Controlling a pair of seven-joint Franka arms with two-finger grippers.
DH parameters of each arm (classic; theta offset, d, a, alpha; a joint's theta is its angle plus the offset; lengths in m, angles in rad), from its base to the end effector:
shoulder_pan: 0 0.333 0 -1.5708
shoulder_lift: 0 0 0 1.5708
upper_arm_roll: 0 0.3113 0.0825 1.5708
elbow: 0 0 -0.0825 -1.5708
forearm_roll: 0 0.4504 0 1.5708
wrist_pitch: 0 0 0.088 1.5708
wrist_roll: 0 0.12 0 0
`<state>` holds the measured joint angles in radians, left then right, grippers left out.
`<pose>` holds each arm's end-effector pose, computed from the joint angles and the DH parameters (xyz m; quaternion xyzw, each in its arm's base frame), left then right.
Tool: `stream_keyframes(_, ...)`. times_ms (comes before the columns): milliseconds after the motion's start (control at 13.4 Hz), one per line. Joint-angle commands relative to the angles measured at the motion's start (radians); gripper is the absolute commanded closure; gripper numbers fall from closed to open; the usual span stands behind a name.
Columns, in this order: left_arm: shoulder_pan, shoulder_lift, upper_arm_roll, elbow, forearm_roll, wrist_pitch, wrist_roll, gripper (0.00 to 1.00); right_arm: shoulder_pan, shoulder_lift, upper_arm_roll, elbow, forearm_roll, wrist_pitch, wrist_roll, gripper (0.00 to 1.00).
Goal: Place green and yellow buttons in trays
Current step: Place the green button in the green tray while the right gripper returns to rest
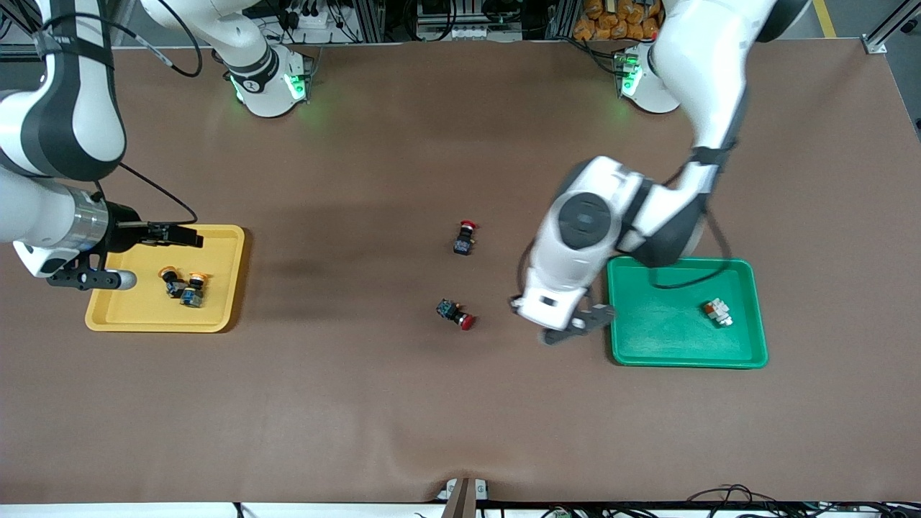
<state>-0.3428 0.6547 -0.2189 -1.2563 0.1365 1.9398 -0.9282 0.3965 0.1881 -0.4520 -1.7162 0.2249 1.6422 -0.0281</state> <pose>0.7005 -0.3837 0.3482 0.9830 0.1824 0.0148 0.0159 0.6458 0.0018 0.4275 -0.9897 0.0366 0.1170 0.0743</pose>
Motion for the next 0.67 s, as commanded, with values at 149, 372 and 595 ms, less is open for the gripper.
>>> stream_keyframes(149, 0.181, -0.096, -0.02, -0.087, -0.032, -0.103, 0.231, 1.0, -0.261, -0.139, 0.297, 0.021, -0.111, -0.065, 0.074, 0.0)
stream_keyframes(372, 0.287, -0.096, -0.019, -0.115, -0.029, -0.111, 0.35, 1.0, -0.335, -0.228, 0.369, 0.029, -0.142, -0.137, 0.106, 0.0)
stream_keyframes(595, 0.349, -0.073, -0.019, -0.135, -0.012, -0.099, 0.4, 1.0, -0.369, -0.246, 0.381, 0.072, -0.148, -0.176, 0.094, 0.0)
